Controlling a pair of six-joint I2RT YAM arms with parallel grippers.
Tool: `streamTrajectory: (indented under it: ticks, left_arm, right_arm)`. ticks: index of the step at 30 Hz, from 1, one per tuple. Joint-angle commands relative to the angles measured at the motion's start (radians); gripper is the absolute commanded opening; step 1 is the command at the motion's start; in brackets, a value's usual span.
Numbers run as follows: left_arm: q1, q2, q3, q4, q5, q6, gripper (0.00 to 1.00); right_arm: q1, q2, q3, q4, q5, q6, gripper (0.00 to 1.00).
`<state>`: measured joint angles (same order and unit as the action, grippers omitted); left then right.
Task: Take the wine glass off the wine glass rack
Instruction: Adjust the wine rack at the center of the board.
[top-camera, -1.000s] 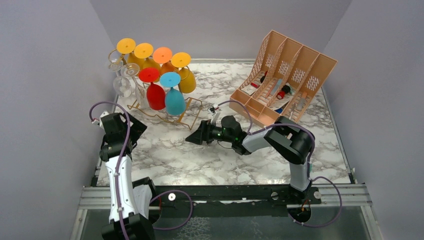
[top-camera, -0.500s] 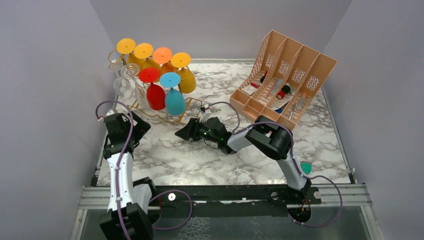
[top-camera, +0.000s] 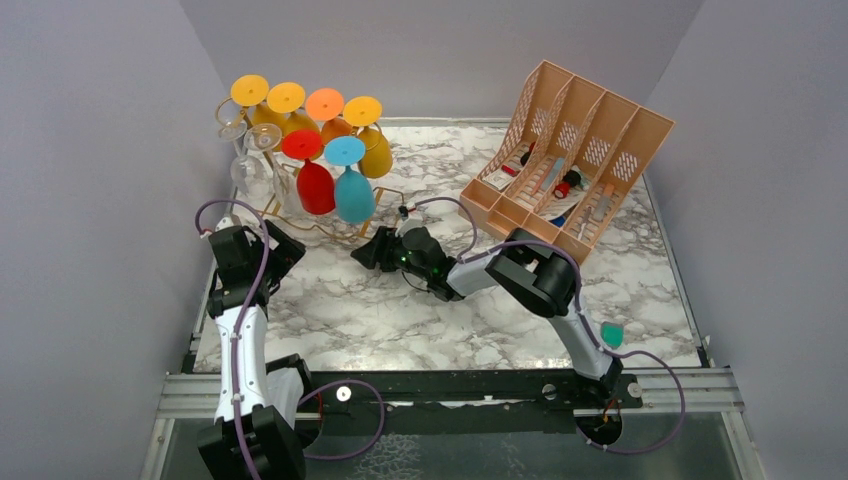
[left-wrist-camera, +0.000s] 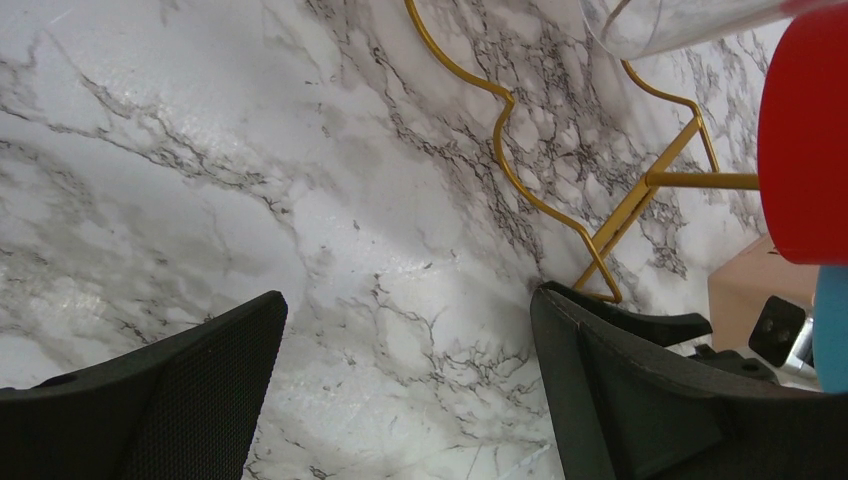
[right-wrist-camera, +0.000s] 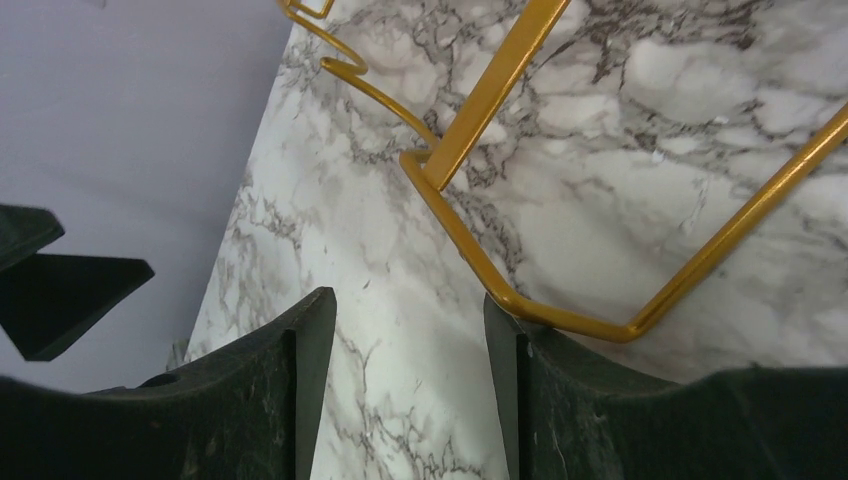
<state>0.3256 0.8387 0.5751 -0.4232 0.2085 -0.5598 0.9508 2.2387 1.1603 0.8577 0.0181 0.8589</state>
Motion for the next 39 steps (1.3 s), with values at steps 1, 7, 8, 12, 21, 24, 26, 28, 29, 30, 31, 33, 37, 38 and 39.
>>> streamTrajectory:
  ticks: [1,7,8,12,21,24,26,28,29,30,31,33,37,38,39]
  left_arm:
    - [-0.017,0.000,-0.018,0.050,0.061,0.017,0.97]
    - [-0.041,0.025,-0.030,0.078,0.117,0.020,0.97]
    - [-0.044,0.033,-0.031,0.087,0.132,0.024,0.97]
    - [-0.071,0.093,-0.030,0.111,0.209,0.043,0.96]
    - [-0.239,0.211,-0.014,0.132,0.181,0.063,0.95]
    - [-0.284,0.181,-0.038,0.143,0.134,0.044,0.95]
    - [-0.296,0.163,-0.045,0.150,0.138,0.037,0.95]
    - [-0.301,0.150,-0.039,0.149,0.149,0.040,0.95]
    - [-0.302,0.145,-0.035,0.148,0.157,0.044,0.95]
    - [-0.303,0.138,-0.031,0.142,0.162,0.050,0.95]
    - [-0.303,0.132,-0.026,0.135,0.166,0.058,0.96]
    - [-0.303,0.117,-0.014,0.124,0.178,0.077,0.97]
    - [-0.303,0.087,0.008,0.124,0.205,0.120,0.99]
    - [-0.303,0.081,0.012,0.124,0.213,0.132,0.99]
    - [-0.303,0.074,0.015,0.125,0.219,0.145,0.99]
  right_arm:
    - [-0.050,0.041,0.070,-0.055,0.037,-0.052,0.58]
    - [-0.123,0.057,0.121,-0.101,-0.028,-0.078,0.55]
    - [-0.136,0.061,0.135,-0.113,-0.045,-0.085,0.55]
    - [-0.172,0.080,0.207,-0.171,-0.107,-0.123,0.55]
    - [-0.212,0.010,0.191,-0.269,-0.171,-0.237,0.57]
    - [-0.211,-0.082,0.111,-0.304,-0.168,-0.293,0.61]
    - [-0.211,-0.155,0.036,-0.319,-0.148,-0.321,0.62]
    - [-0.211,-0.227,-0.033,-0.351,-0.124,-0.350,0.64]
    - [-0.211,-0.259,-0.063,-0.379,-0.104,-0.367,0.66]
    - [-0.211,-0.291,-0.090,-0.408,-0.081,-0.387,0.66]
    - [-0.213,-0.323,-0.116,-0.447,-0.050,-0.403,0.67]
    - [-0.219,-0.380,-0.163,-0.523,0.015,-0.427,0.68]
    - [-0.259,-0.485,-0.247,-0.656,0.109,-0.438,0.71]
    - [-0.276,-0.509,-0.269,-0.681,0.123,-0.437,0.72]
    - [-0.289,-0.531,-0.280,-0.712,0.125,-0.436,0.72]
